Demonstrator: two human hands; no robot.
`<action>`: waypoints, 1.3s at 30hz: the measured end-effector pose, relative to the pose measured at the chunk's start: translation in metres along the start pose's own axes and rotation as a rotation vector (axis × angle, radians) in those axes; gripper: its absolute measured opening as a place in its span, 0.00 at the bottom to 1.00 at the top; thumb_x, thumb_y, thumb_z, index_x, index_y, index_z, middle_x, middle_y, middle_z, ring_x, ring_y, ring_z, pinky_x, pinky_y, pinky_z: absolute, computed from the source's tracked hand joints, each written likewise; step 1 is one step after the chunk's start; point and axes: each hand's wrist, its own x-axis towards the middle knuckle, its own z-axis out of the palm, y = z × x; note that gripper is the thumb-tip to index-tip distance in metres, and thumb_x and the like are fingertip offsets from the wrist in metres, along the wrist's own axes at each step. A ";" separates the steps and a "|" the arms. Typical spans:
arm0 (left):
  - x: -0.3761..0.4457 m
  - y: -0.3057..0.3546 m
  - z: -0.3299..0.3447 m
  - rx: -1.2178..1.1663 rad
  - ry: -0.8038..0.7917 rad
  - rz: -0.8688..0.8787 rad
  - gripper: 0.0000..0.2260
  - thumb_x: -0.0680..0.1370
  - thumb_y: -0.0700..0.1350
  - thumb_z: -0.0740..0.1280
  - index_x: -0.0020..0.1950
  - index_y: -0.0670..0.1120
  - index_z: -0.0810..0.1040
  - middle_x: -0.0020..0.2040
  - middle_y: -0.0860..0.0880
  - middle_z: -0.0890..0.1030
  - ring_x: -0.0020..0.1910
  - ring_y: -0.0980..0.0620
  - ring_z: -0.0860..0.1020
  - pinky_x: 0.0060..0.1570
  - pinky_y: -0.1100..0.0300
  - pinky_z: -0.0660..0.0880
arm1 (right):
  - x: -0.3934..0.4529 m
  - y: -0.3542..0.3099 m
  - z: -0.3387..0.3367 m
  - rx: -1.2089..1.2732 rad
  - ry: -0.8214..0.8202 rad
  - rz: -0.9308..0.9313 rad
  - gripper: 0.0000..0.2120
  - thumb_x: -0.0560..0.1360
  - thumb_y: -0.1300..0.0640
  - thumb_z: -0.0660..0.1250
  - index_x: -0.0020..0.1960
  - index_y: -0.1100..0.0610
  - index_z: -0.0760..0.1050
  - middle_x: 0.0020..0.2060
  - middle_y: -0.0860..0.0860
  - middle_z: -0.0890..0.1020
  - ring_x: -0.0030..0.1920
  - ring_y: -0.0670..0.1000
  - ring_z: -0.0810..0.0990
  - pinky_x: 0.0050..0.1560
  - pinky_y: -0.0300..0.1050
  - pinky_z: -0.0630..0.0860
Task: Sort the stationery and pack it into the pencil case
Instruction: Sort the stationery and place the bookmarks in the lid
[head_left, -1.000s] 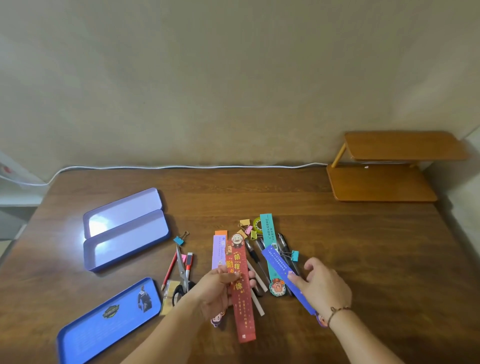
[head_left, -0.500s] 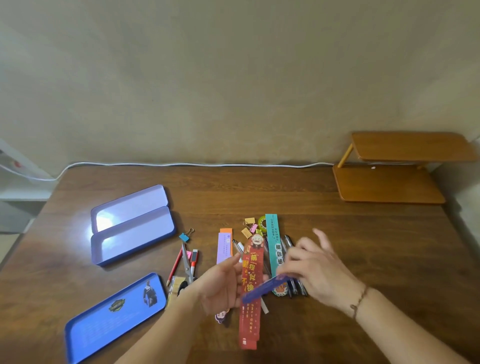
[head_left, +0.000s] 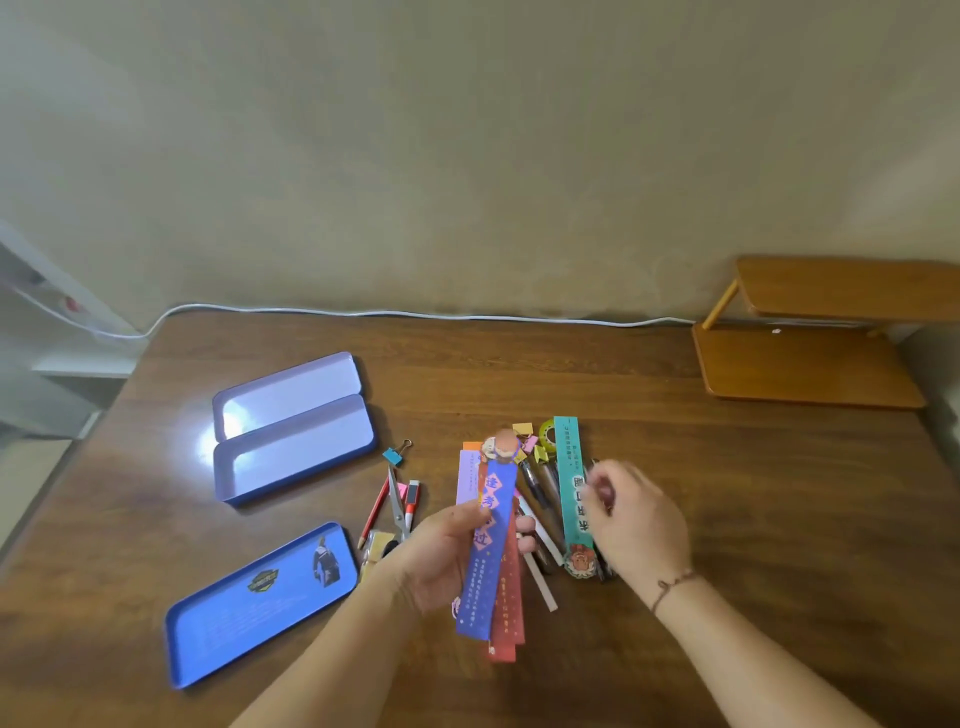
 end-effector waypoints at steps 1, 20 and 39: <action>-0.001 0.000 -0.003 -0.013 0.020 0.023 0.15 0.81 0.41 0.60 0.66 0.35 0.70 0.58 0.35 0.80 0.51 0.40 0.82 0.59 0.44 0.74 | -0.007 0.007 0.002 -0.048 -0.093 0.154 0.09 0.77 0.45 0.61 0.43 0.48 0.74 0.35 0.43 0.79 0.30 0.39 0.75 0.25 0.32 0.68; -0.040 0.003 -0.041 -0.026 0.149 0.023 0.12 0.81 0.36 0.59 0.64 0.37 0.72 0.57 0.34 0.80 0.53 0.40 0.81 0.56 0.43 0.76 | -0.048 0.006 0.017 0.323 -0.078 0.440 0.06 0.75 0.53 0.68 0.40 0.51 0.74 0.37 0.46 0.80 0.36 0.45 0.77 0.28 0.38 0.68; -0.079 0.017 -0.074 0.231 0.165 0.008 0.13 0.78 0.35 0.67 0.62 0.41 0.76 0.56 0.39 0.83 0.50 0.42 0.82 0.51 0.50 0.78 | 0.005 -0.116 0.049 0.523 -0.204 0.009 0.21 0.75 0.63 0.67 0.64 0.46 0.71 0.51 0.42 0.77 0.38 0.44 0.81 0.43 0.46 0.81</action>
